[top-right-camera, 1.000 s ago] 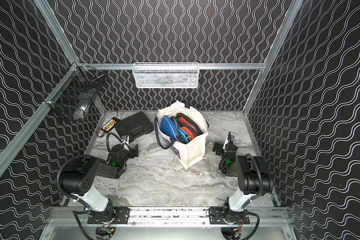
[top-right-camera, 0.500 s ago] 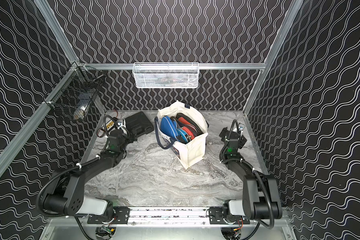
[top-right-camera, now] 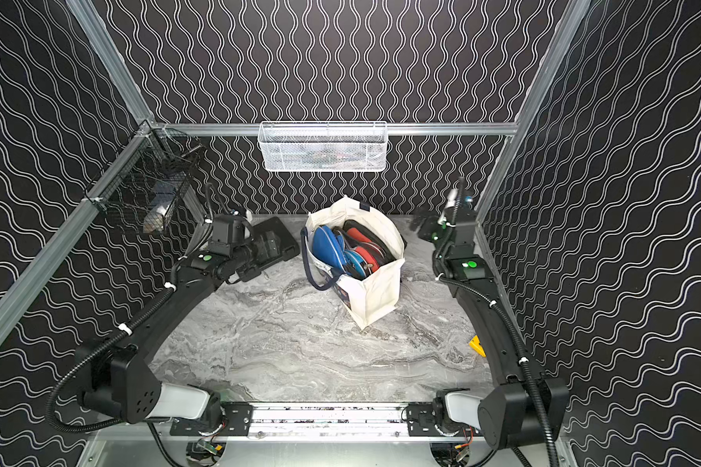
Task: Remove the ping pong set from the canvas bag
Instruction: Pick up the ping pong set from the canvas bag.
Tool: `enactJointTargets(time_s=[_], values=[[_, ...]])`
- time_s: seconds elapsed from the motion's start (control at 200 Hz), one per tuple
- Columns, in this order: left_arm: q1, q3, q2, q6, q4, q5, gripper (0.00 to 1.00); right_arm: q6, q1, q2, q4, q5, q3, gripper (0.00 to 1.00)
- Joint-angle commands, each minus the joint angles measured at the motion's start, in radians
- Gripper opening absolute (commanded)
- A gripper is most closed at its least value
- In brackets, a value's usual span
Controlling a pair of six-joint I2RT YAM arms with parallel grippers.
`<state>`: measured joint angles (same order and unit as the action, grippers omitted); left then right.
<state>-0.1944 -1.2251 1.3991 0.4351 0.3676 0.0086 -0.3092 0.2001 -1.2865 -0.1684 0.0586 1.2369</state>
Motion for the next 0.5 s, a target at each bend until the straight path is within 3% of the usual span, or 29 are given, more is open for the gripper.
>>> enactJointTargets(time_s=[0.0,0.175,0.495], values=[[-0.001,-0.028,-0.04,0.054,0.053,0.122,0.99,0.079,0.065,-0.01,-0.108,-0.129,0.036,0.98],[-0.003,-0.073,-0.046,0.053,0.075,0.235,0.99,0.097,0.102,-0.098,-0.217,-0.245,0.151,0.93],[-0.004,-0.064,-0.024,0.018,0.097,0.281,0.97,0.138,0.247,-0.328,-0.482,-0.259,0.444,0.85]])
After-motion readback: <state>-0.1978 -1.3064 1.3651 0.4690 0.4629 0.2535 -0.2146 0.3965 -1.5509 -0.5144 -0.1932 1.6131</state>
